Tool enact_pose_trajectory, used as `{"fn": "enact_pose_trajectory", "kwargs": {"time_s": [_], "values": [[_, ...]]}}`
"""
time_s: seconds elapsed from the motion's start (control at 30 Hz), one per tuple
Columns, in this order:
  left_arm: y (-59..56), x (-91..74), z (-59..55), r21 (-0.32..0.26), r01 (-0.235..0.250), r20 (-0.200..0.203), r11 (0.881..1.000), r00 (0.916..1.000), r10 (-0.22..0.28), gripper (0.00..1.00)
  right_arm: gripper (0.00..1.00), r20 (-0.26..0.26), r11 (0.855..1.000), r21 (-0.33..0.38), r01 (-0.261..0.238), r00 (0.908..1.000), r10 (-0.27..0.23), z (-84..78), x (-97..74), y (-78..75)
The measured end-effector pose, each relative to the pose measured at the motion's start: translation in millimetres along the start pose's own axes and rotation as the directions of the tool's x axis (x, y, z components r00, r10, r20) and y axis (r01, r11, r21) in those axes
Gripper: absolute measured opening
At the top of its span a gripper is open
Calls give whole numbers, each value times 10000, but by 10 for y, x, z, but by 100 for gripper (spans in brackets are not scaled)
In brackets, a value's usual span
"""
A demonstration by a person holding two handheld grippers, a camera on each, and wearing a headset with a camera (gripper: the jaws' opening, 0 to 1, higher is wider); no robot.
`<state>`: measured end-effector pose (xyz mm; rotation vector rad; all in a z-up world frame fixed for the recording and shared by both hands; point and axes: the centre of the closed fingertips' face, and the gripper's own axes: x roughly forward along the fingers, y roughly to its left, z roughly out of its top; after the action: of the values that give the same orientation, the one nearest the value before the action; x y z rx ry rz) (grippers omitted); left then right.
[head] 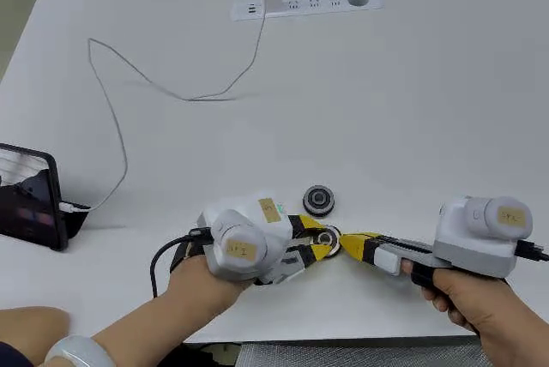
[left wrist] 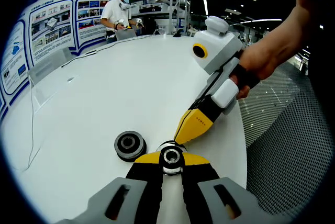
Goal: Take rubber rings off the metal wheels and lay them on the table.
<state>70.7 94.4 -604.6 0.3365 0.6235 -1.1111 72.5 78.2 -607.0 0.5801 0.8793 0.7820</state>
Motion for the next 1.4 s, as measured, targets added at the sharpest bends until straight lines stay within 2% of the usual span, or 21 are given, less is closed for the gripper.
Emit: {"fn": "enact_pose_trajectory", "kwargs": {"time_s": [0.7,1.2,1.4], "values": [[-3,2,7,-34,-18,-9,10000,10000,18,13,1,23,9994,219,-266,9996,266,5,20,85],[0,3,2,17,20,-23,10000,10000,-20,13,1,80,9944,532,-916,9958,913,14,23,243],[-3,3,4,35,36,54,10000,10000,-36,13,1,173,9949,602,-810,9966,801,30,14,233]]}}
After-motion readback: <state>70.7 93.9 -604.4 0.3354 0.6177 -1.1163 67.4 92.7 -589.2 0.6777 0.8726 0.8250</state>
